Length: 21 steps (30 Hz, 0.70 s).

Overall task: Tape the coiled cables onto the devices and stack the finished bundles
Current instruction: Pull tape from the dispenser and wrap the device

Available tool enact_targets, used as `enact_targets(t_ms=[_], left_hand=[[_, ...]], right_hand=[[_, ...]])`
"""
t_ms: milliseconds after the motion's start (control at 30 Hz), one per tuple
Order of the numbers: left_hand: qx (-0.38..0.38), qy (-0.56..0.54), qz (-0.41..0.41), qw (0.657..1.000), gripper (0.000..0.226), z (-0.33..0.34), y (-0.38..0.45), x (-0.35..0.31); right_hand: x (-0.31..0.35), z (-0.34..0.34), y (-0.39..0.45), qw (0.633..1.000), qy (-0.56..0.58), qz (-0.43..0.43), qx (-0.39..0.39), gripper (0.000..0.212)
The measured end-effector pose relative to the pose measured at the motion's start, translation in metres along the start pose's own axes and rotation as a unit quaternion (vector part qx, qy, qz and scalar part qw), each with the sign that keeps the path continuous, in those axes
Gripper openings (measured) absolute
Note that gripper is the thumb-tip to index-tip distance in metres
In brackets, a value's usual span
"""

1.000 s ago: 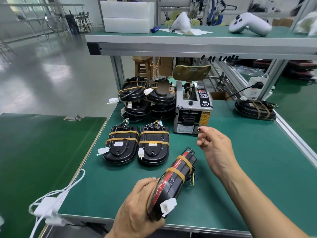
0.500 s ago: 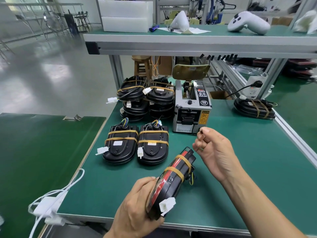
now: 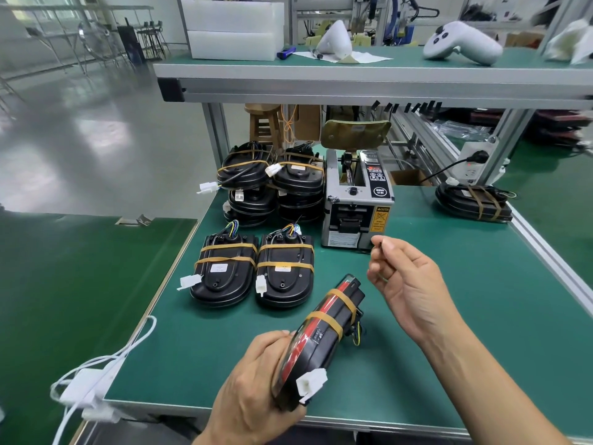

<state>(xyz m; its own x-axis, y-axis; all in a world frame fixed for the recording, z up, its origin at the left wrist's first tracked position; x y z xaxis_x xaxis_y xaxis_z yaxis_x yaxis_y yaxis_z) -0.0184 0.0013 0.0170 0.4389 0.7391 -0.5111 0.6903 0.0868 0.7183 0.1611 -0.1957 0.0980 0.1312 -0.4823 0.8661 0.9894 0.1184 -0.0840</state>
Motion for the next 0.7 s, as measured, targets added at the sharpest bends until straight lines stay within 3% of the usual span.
enact_targets(t_ms=[133, 267, 467, 700], left_hand=[[-0.009, -0.011, 0.019, 1.000, 0.066, -0.002, 0.005, -0.008], [-0.003, -0.004, 0.016, 1.000, 0.066, -0.002, 0.004, -0.006], [0.011, -0.023, 0.010, 1.000, 0.079, -0.002, 0.004, -0.005], [0.018, -0.034, 0.008, 0.999, 0.082, -0.001, 0.003, -0.004]], right_hand=[[-0.002, -0.053, 0.037, 0.979, -0.139, -0.033, -0.147, 0.010], [0.000, -0.099, 0.071, 0.915, -0.323, -0.065, -0.234, 0.006], [-0.007, -0.089, 0.105, 0.839, -0.498, -0.117, -0.188, 0.010], [-0.024, -0.073, 0.119, 0.751, -0.628, -0.153, -0.138, 0.010]])
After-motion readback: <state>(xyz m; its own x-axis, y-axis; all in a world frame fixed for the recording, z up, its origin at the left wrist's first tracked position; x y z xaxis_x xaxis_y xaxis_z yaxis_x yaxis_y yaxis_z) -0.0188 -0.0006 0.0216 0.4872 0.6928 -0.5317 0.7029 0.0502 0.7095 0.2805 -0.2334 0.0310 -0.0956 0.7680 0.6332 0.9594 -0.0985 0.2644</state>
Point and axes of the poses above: each hand's wrist, its own y-axis towards the middle knuckle, its own z-axis out of the palm, x = y × z, the point moved 6 cm from there along y, towards the middle knuckle, and after that the axes turned 10 degrees about -x, right-handed, at the moved point
